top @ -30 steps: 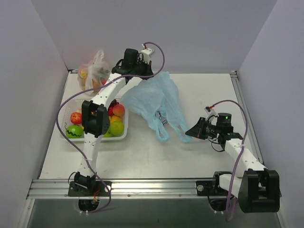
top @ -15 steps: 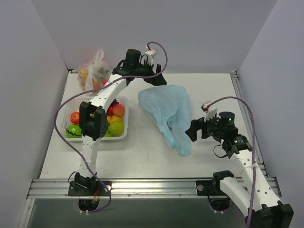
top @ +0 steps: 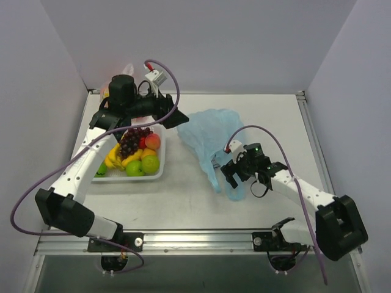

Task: Place the fake fruits into the plastic bag and tie a complex knot

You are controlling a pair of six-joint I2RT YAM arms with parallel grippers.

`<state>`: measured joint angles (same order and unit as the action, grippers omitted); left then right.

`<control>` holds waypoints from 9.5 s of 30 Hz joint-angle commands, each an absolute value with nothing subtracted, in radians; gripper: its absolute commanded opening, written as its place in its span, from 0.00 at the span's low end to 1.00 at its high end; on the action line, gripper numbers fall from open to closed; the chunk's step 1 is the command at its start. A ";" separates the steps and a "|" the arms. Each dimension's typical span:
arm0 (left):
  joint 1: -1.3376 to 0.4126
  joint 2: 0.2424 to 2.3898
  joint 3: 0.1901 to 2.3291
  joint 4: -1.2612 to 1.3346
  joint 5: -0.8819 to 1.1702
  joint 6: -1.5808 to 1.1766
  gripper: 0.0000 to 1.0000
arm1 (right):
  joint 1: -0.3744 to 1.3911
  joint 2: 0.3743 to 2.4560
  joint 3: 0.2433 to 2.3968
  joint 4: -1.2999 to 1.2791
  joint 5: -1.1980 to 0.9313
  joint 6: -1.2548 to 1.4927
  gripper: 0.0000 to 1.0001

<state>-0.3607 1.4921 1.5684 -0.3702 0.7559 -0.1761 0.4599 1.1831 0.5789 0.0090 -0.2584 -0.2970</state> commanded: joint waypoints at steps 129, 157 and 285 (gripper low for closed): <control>-0.224 1.322 0.960 -0.583 0.410 0.282 0.97 | 0.029 0.899 0.718 0.008 -0.880 1.115 0.00; -0.313 1.129 1.221 -0.692 0.893 0.212 0.45 | 0.028 0.888 0.627 0.127 -0.900 1.302 0.00; -0.150 1.142 1.146 -0.379 0.415 -0.287 0.56 | -0.015 0.953 0.663 0.060 -0.870 1.224 0.00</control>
<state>-0.1490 1.2415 1.0958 -0.3424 0.3233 -0.3973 -0.0189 0.9657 0.6456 0.0193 -0.8639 1.2072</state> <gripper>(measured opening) 0.682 0.031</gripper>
